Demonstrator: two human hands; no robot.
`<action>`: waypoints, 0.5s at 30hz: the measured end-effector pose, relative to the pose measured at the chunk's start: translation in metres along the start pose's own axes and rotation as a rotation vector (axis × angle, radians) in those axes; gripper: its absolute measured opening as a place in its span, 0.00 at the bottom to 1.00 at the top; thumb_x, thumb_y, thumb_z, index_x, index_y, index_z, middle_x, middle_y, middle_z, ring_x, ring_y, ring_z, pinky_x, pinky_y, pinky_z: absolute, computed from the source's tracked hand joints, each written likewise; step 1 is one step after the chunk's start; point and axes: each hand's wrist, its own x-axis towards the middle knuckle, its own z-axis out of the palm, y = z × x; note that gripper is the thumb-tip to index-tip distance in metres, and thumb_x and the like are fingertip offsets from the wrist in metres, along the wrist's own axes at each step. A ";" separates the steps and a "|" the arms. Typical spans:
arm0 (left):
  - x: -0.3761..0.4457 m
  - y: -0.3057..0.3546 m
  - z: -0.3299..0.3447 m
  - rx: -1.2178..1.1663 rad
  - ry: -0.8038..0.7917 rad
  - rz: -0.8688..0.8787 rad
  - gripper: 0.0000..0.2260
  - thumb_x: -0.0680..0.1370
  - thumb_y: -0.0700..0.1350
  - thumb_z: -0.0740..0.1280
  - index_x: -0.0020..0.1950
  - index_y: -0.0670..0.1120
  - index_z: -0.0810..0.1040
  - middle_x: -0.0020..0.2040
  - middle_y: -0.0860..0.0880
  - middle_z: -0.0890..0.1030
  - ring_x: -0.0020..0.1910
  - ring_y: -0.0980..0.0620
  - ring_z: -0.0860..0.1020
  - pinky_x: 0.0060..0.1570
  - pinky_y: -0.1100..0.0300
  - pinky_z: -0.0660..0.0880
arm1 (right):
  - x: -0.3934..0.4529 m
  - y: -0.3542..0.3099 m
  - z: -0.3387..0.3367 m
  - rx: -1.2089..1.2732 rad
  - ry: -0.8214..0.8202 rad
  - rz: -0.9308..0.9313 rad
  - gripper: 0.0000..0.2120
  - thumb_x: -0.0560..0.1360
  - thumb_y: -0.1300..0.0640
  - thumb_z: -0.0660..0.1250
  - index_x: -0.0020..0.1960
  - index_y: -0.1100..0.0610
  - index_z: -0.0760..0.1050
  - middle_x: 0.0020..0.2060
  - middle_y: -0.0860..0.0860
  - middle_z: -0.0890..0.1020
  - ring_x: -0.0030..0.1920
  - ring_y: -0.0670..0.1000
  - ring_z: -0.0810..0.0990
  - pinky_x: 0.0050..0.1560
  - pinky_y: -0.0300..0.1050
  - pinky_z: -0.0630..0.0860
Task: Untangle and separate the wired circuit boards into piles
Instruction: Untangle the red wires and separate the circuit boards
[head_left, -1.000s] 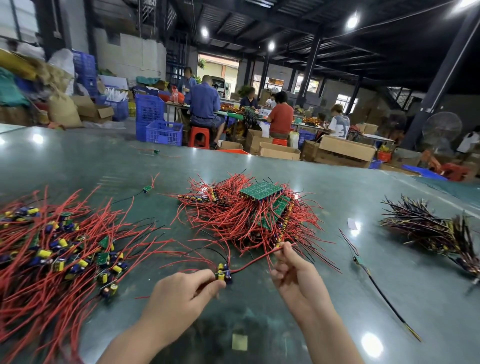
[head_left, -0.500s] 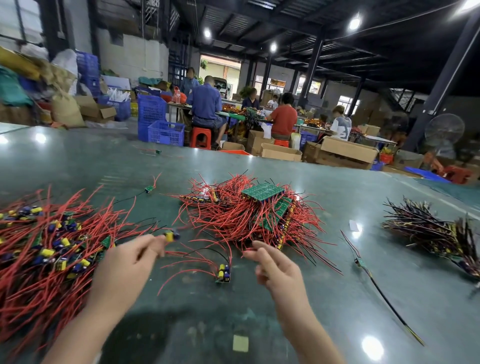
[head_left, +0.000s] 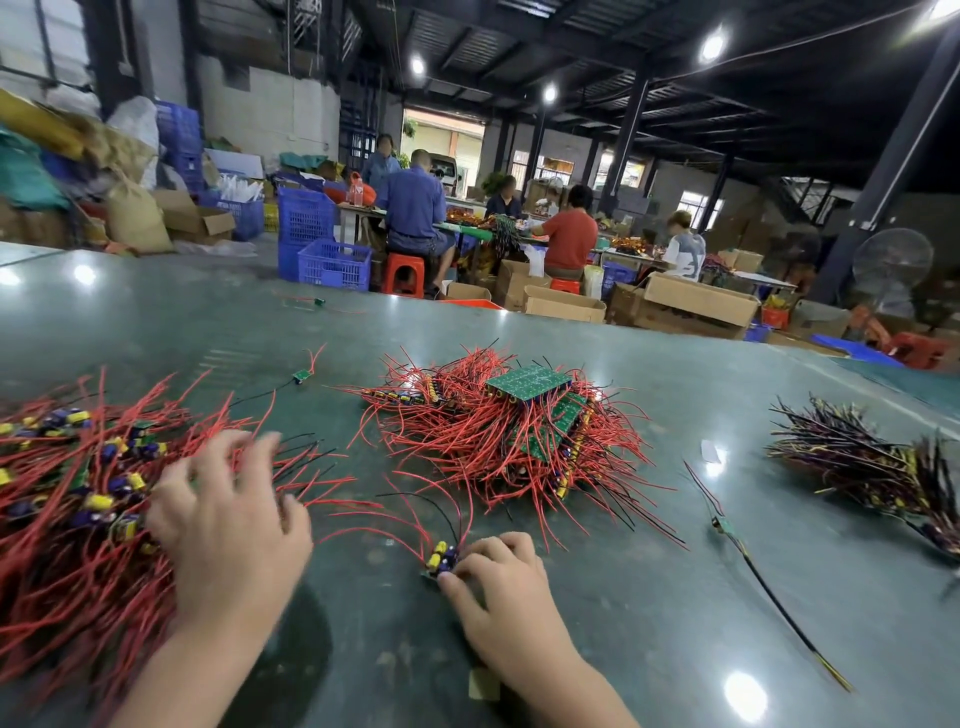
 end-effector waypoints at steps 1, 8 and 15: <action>-0.003 0.007 0.000 -0.082 -0.071 0.098 0.15 0.68 0.42 0.64 0.53 0.42 0.79 0.53 0.42 0.78 0.53 0.37 0.72 0.51 0.47 0.66 | 0.000 0.000 0.000 0.005 0.035 0.007 0.17 0.78 0.43 0.58 0.49 0.53 0.80 0.52 0.42 0.78 0.60 0.48 0.65 0.57 0.39 0.60; -0.054 0.046 0.017 -0.242 -0.608 0.255 0.11 0.78 0.55 0.59 0.44 0.51 0.76 0.42 0.56 0.77 0.48 0.55 0.76 0.47 0.60 0.71 | 0.000 -0.004 -0.004 0.257 0.105 0.203 0.14 0.74 0.51 0.65 0.59 0.49 0.71 0.52 0.43 0.75 0.60 0.45 0.67 0.62 0.38 0.64; -0.058 0.049 0.024 -0.224 -0.698 0.143 0.14 0.74 0.56 0.67 0.57 0.55 0.74 0.55 0.58 0.74 0.59 0.56 0.71 0.54 0.63 0.69 | 0.000 -0.017 -0.009 0.698 -0.009 0.245 0.32 0.68 0.74 0.55 0.66 0.47 0.63 0.47 0.43 0.80 0.42 0.41 0.74 0.47 0.32 0.68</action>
